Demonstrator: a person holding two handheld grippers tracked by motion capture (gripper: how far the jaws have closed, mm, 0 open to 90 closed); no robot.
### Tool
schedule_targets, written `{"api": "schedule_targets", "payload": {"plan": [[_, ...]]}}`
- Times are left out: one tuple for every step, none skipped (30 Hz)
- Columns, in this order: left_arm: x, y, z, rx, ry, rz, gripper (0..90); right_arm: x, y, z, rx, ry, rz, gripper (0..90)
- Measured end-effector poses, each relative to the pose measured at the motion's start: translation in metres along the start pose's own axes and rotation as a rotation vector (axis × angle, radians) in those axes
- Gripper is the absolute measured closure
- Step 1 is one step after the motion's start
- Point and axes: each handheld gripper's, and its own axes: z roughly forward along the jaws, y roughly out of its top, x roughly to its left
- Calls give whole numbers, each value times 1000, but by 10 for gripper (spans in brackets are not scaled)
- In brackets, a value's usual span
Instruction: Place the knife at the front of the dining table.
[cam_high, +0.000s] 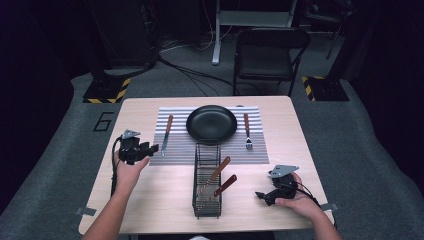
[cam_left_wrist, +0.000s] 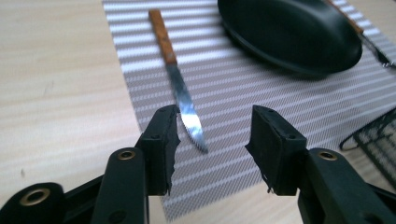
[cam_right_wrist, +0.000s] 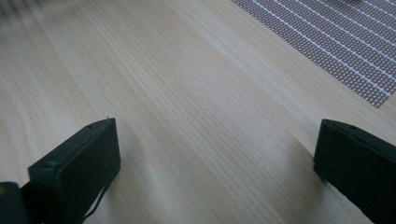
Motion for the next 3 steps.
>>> {"api": "schedule_targets", "payload": {"plan": [[1, -4, 0, 10, 0, 5, 513, 0, 0, 0, 0, 0, 1, 0], [2, -8, 0, 17, 4, 13, 504, 0, 0, 0, 1, 0, 0, 0], [4, -12, -1, 20, 8, 23, 489, 0, 0, 0, 0, -1, 0, 0]]}}
